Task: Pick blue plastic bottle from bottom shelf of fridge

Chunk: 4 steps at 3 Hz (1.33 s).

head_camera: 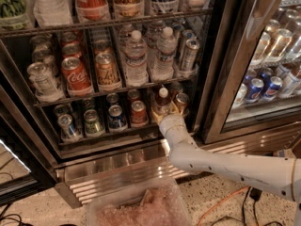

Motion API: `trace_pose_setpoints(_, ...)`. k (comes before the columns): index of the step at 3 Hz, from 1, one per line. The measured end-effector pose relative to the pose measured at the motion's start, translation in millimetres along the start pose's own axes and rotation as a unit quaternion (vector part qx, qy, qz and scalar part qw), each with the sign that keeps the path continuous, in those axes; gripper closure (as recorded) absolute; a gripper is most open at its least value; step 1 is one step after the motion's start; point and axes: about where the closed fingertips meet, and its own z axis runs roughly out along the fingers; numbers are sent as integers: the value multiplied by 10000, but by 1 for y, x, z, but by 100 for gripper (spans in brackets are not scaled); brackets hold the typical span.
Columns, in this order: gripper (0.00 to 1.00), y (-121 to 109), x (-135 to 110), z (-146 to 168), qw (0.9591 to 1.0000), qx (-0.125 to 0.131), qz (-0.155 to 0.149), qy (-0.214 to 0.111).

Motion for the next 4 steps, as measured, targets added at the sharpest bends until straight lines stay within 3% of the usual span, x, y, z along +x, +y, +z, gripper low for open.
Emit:
trace_pose_setpoints(1, 100, 4, -24, -35, 9992, -399, -95, 27)
trace_pose_setpoints(2, 100, 16, -53, -91, 9941, -1066, -151, 126)
trace_pose_setpoints(3, 100, 25, -69, -130, 9871, -1560, -232, 292)
trace_pose_setpoints(4, 100, 32, -69, -147, 9817, -1825, -249, 482)
